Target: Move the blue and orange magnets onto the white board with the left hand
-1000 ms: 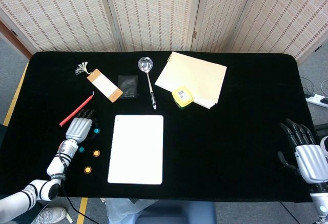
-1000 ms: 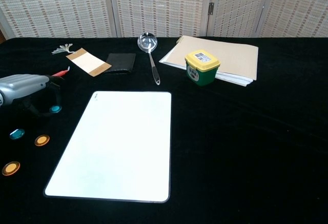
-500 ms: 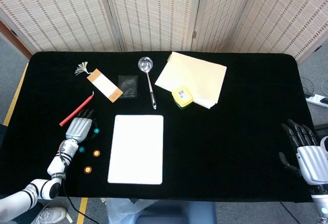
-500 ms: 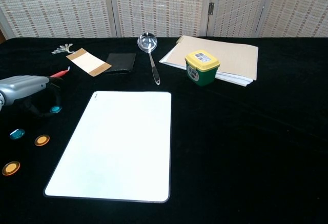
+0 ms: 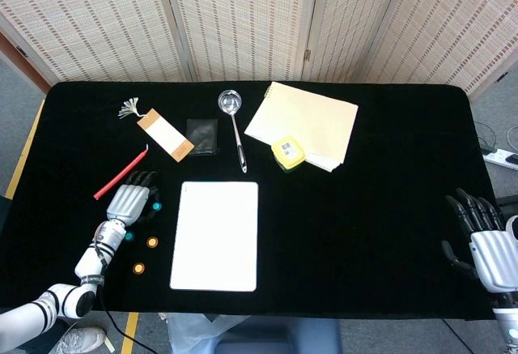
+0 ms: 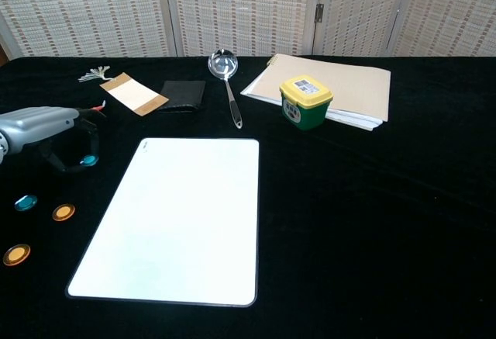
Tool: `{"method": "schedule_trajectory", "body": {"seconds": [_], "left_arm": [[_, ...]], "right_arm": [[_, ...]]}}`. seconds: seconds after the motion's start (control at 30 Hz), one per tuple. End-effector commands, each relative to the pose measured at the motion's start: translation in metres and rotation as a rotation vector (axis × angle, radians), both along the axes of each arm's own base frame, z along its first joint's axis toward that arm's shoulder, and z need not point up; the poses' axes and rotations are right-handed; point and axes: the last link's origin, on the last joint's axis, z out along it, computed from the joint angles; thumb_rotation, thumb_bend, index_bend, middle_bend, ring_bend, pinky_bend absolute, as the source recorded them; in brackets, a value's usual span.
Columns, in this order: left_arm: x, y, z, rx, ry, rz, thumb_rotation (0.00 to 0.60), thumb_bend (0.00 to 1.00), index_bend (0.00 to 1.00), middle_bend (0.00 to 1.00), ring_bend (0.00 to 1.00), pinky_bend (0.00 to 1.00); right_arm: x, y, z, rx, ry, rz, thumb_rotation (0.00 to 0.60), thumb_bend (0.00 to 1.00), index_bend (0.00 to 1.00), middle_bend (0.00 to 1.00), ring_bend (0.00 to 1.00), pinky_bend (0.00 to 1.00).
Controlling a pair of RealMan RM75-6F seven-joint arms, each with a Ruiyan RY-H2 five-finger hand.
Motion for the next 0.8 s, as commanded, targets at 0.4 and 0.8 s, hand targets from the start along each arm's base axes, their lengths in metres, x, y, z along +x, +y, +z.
{"method": "schedule_trajectory", "body": {"seconds": [0.4, 0.8], "left_arm": [[0.069, -0.004, -0.030, -0.084, -0.060, -0.136, 0.600, 0.41, 0.51, 0.11, 0.00, 0.00], [0.063, -0.011, -0.021, -0.068, -0.026, -0.130, 0.600, 0.41, 0.36, 0.10, 0.00, 0.00]], "right_arm": [[-0.006, 0.003, 0.004, -0.012, -0.004, -0.015, 0.600, 0.46, 0.00, 0.00, 0.00, 0.00], [-0.005, 0.006, 0.005, -0.017, -0.005, -0.011, 0.600, 0.46, 0.00, 0.00, 0.00, 0.00]]}}
